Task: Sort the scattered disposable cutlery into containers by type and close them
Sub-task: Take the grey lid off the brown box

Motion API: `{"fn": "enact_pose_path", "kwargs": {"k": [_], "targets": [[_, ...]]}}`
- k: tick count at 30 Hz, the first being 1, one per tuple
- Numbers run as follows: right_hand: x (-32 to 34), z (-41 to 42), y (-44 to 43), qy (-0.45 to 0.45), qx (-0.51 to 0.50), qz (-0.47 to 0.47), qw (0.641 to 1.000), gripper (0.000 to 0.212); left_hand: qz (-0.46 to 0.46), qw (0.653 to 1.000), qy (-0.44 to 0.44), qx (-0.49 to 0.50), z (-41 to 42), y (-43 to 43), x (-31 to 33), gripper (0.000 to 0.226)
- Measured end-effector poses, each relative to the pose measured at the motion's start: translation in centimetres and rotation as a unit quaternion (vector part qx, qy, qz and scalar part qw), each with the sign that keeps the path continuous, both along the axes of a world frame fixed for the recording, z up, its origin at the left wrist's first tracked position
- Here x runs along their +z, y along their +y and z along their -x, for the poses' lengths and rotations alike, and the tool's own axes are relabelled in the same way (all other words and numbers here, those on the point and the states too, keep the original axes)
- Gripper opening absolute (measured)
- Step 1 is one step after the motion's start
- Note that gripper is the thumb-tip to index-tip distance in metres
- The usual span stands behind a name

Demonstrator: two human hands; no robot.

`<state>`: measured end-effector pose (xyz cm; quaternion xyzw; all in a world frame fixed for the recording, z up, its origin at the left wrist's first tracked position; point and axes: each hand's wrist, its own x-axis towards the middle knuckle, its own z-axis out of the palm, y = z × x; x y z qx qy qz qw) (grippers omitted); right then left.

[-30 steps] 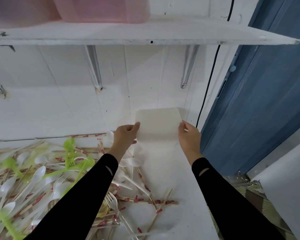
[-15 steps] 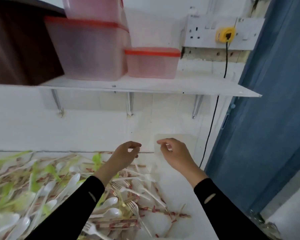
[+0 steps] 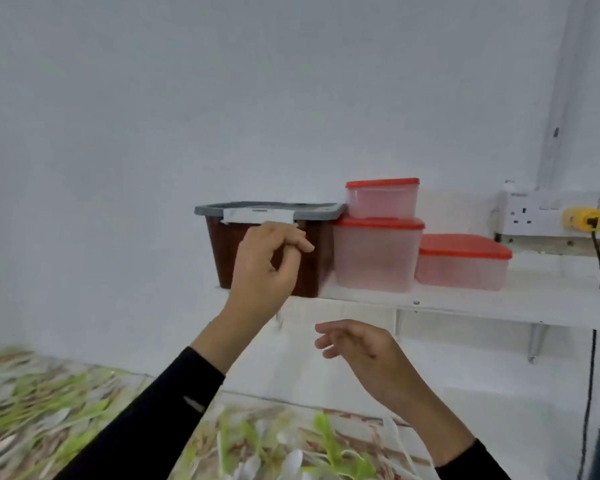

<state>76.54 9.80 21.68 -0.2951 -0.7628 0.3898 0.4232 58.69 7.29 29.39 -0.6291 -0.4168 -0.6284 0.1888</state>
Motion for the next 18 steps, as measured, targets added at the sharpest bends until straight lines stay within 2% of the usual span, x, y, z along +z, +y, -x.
{"fn": "enact_pose_path", "kwargs": {"k": [2,3,6,7,9,14,17,18], "targets": [[1.5,2.3,-1.4,0.002,-0.009,-0.019,1.0,0.025,-0.026,0.998,0.017,0.046,3.7,-0.1,2.6,0.024],[2.3,3.5,-2.0,0.008,-0.017,-0.027,0.999,0.025,-0.008,0.996,0.03,0.084,5.4,-0.1,3.6,0.024],[3.8,6.8,-3.3,0.065,-0.027,-0.026,0.997,0.027,0.139,0.971,0.073,0.18,8.6,0.3,4.5,0.042],[4.3,7.8,-3.8,0.088,-0.03,-0.014,0.996,0.027,0.161,0.966,0.086,0.181,9.3,0.3,4.5,0.048],[5.0,9.4,-4.6,0.123,-0.043,0.014,0.991,0.027,0.144,0.969,0.109,0.171,9.9,0.0,3.9,0.053],[4.9,12.6,-7.3,0.208,-0.132,0.072,0.966,0.015,0.061,0.982,0.123,0.129,10.4,-3.0,1.4,0.035],[5.0,14.3,-9.4,0.267,-0.126,0.142,0.945,0.052,0.043,0.986,0.139,0.085,10.8,-5.5,-0.4,0.033],[5.0,14.8,-9.9,0.292,-0.121,0.166,0.934,0.054,0.042,0.986,0.149,0.063,10.9,-6.2,-0.9,0.034]]}}
